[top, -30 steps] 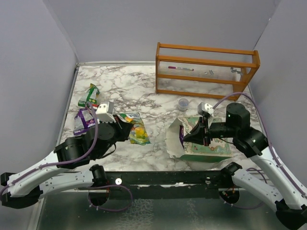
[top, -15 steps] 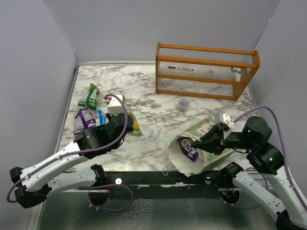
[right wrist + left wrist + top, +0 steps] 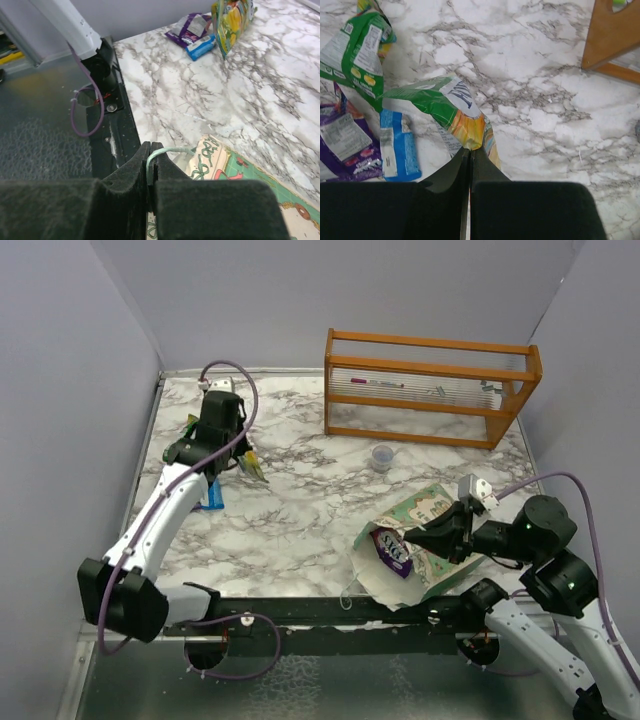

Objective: Take the snacks out of the paper bag
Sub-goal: Place the snack at the center of the board.

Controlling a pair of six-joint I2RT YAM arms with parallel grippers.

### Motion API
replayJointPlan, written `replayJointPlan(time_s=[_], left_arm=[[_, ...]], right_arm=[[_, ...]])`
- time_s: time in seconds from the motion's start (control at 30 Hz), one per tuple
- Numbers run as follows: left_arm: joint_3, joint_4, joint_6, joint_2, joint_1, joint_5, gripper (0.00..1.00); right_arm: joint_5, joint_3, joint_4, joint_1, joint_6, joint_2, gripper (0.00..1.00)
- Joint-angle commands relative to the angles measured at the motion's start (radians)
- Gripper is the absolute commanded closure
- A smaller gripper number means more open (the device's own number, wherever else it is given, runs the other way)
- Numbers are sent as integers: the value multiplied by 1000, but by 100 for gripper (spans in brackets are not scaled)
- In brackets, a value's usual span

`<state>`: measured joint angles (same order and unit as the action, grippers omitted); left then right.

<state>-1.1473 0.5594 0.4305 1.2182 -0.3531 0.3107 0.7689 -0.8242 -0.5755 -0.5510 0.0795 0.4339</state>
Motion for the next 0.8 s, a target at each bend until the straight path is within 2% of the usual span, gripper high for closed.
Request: replayJointPlan(time_s=[0.0,0.1,0.2,0.33,0.47,0.67,0.77], left_arm=[[-134,-81,-130,114,130,-262,100],[-198,-53,-199,210,180,-301,100],[-197,-85,-287,270,215,-338,100],[-128,-136,-398,292,229,-242,100],[-58,-223,-419,270,254,-301,100],[-86,-241,-416,385,306,-338,100],[-56,-300,-384,387,363,-334,100]], right_arm=[[-165,2,27,-6,39,-18,98],[-217,6,28,-6,54,-28,98],[-247,10,32,-6,66,-36,98],[-258,12,35,-6,69,-37,98],[-258,14,40,-5,69,-41,98],[-253,16,40,-3,69,-30,98],[-250,15,40,-3,68,-24,98]])
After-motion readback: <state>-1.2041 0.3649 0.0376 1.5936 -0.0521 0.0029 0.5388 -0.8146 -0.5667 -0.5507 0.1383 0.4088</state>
